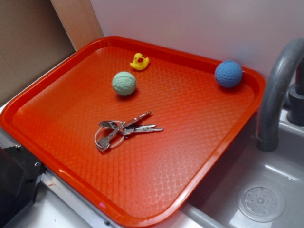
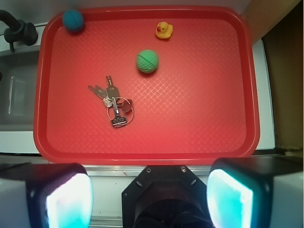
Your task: Grab the green ball.
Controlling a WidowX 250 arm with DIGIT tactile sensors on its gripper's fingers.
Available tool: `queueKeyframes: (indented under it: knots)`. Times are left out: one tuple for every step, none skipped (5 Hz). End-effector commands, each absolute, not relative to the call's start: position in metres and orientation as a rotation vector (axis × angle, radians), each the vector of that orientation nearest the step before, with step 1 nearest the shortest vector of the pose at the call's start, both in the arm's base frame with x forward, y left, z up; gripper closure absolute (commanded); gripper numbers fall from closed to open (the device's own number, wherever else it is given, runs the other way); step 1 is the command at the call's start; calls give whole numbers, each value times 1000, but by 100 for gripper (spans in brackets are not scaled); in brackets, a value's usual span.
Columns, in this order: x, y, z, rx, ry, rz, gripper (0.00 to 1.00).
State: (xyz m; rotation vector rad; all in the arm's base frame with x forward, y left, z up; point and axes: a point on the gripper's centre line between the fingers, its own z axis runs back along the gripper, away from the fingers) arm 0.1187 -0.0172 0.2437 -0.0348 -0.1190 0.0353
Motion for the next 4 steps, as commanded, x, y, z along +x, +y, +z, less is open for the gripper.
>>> queueKeyframes:
  knots:
    - [119, -17, 244, -35, -119, 35, 0]
    - [169, -8, 194, 100, -165, 154, 0]
    - [219, -14, 146, -2, -168, 72, 0]
    - [261, -13, 105, 44, -193, 13, 0]
